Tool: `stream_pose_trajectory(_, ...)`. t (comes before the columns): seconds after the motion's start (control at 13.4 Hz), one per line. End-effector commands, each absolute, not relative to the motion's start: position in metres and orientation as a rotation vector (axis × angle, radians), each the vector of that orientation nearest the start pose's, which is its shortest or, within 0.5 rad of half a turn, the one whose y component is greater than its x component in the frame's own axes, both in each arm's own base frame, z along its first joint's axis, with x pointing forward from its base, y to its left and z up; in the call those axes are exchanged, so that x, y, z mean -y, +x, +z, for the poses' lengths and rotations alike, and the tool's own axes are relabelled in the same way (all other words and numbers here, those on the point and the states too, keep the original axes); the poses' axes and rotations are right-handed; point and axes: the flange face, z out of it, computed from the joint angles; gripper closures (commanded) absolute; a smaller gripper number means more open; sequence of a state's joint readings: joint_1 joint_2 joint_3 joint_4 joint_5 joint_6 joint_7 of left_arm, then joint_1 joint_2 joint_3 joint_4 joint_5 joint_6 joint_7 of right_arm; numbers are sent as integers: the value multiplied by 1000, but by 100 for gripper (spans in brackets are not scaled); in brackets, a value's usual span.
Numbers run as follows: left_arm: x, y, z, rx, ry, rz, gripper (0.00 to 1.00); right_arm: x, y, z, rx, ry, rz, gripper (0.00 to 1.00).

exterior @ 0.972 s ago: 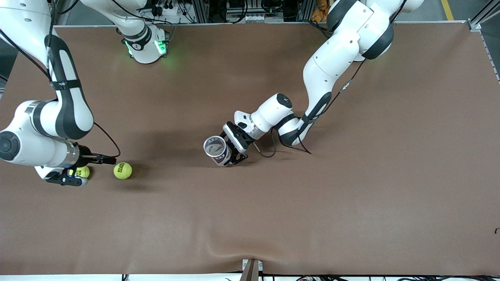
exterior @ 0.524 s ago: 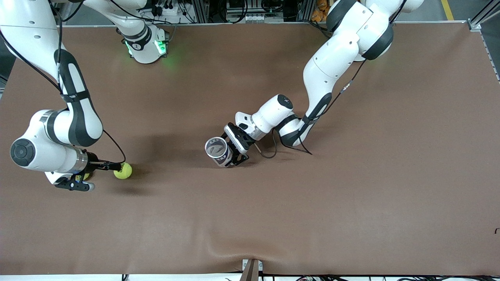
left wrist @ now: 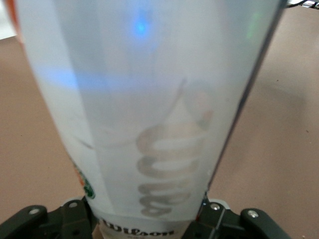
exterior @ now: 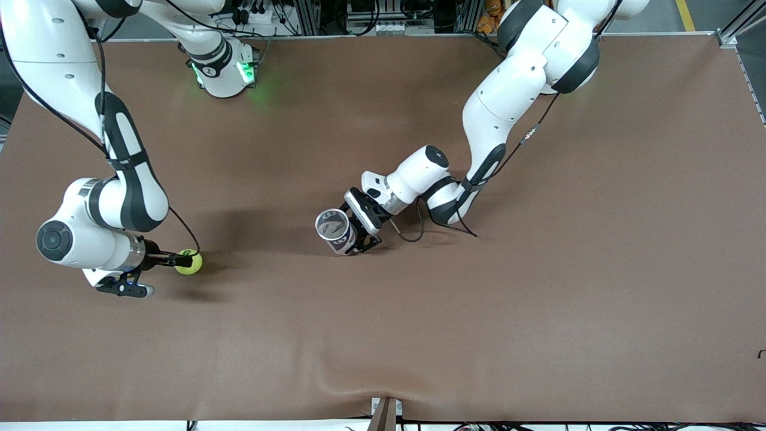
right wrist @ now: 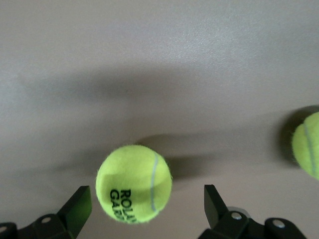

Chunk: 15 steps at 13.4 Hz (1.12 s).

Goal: Insert tennis ball vertically with right arm
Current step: 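Reach the right gripper down to the nearer tennis ball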

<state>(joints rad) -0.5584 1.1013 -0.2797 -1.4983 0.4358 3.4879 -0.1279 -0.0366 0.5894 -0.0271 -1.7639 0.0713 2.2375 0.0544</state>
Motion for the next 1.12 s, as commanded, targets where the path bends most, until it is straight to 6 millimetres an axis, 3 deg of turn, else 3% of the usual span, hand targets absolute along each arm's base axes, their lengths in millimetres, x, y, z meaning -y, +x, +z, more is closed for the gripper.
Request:
stream_pose_trajectory(0.0,538,491,139,1066,2147,1049,28,22,642,208,-271,-3103,139,0)
stream_pose_trajectory(0.22,540,489,139,1073,2144,1048,28,24,640,198,-274,-3104,142,4)
stream_pose_trajectory(0.45,540,489,139,1076,2145,1050,28,26,640,198,-256,-3106,139,78)
stream_pose_trajectory(0.52,541,488,138,1079,2144,1048,28,27,640,198,-256,-3105,139,95)
stream_pose_trajectory(0.6,541,488,138,1083,2144,1049,28,26,641,201,-255,-3105,141,100)
stream_pose_trajectory(0.9,541,488,138,1084,2142,1051,28,21,643,219,-273,-3099,147,100)
stream_pose_trajectory(1.05,541,488,138,1084,2142,1051,28,11,644,232,-382,-3080,169,100)
